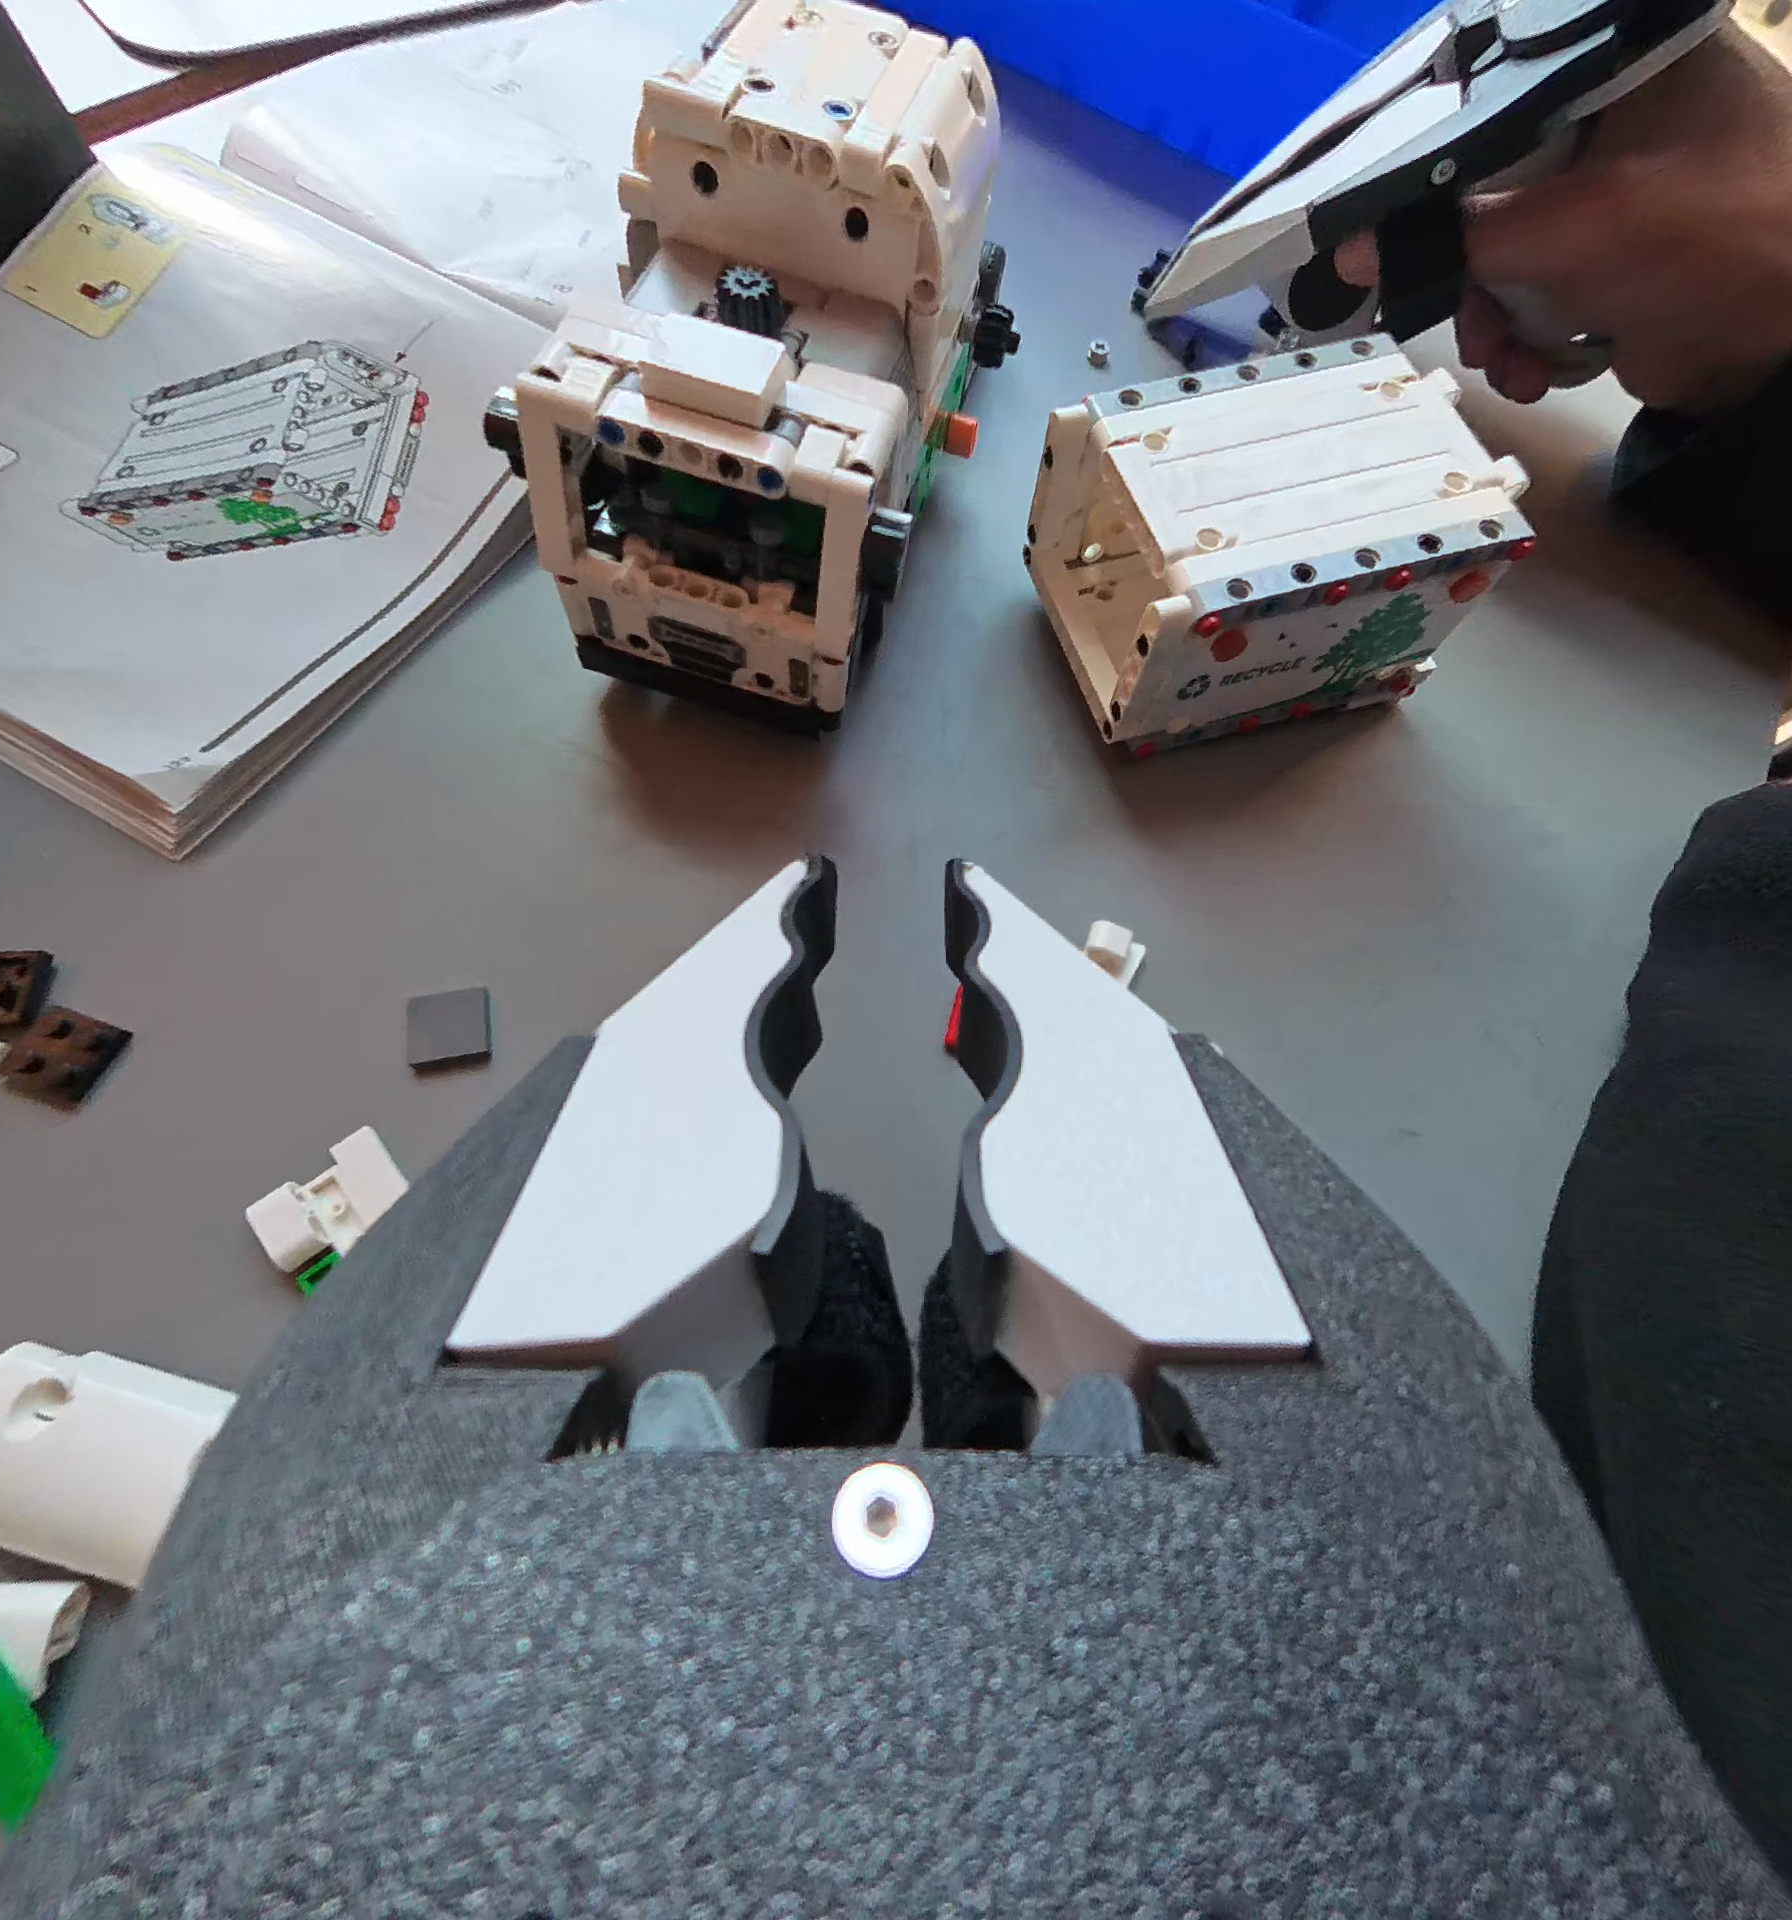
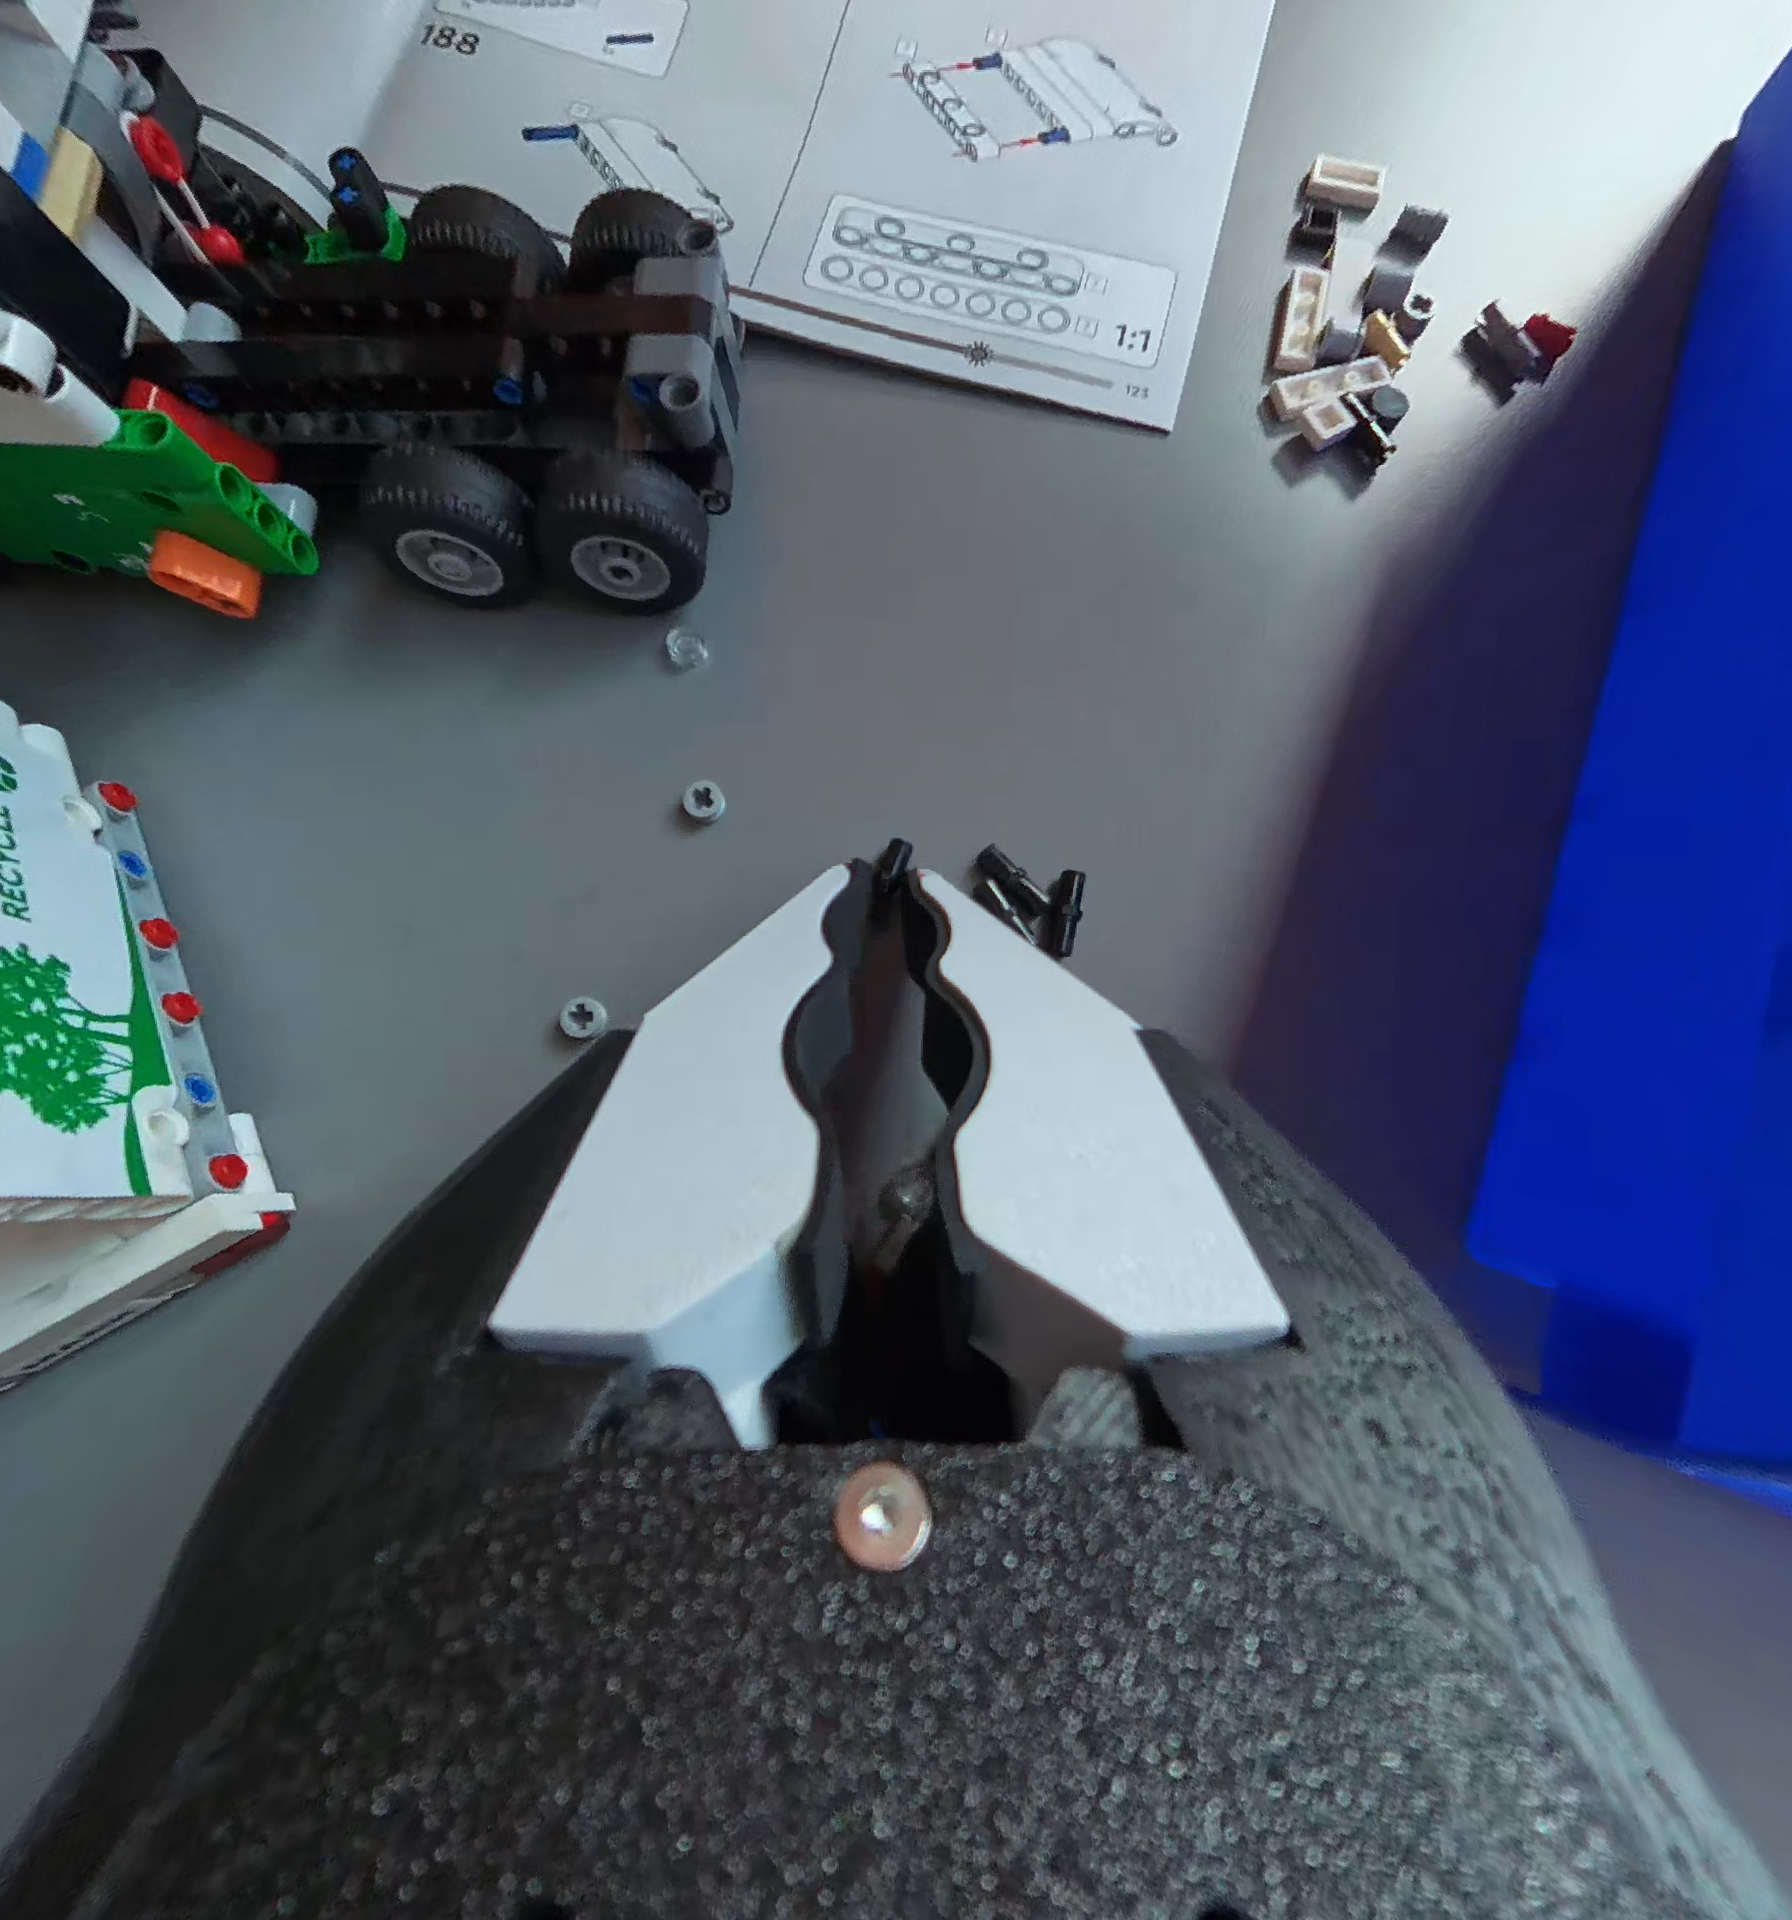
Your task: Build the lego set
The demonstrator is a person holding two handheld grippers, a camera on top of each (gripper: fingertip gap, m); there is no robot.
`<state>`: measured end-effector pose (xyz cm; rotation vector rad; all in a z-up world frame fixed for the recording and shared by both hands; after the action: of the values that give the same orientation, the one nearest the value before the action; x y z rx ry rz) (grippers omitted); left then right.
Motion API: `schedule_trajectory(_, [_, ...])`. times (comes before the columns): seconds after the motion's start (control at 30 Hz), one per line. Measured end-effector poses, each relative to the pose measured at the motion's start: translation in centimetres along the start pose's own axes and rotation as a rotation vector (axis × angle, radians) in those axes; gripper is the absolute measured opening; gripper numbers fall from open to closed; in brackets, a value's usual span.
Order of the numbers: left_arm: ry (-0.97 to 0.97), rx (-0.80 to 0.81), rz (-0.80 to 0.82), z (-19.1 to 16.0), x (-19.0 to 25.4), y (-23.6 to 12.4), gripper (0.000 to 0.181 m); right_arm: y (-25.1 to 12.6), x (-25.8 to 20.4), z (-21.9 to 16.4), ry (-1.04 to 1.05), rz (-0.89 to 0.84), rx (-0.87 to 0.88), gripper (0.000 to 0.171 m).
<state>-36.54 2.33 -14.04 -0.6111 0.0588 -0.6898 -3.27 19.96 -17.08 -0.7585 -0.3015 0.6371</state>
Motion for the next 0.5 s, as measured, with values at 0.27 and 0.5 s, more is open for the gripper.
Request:
schedule_trajectory(0.27, [0.015,0.026,0.081,-0.4,-0.3,-0.8,0.016,-8.3,-6.3,0.2,-0.373,0.360,0.197,0.004])
schedule_trajectory(0.5, [-0.054,0.080,0.079,-1.0,0.5,-1.0,0.015,-9.7,-16.6,-1.0,-0.420,0.681,0.172,0.004])
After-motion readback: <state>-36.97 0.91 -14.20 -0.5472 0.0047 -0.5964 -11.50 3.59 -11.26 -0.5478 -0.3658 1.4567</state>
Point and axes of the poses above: each gripper's, where its closed fingertips meet, y out along the fingers, z out of its top, x = y × z across the jaws, the point moved 9 cm from there along -y, back along the fingers, and after that the axes turned 3 degrees about -z, right-handed, at the moved point
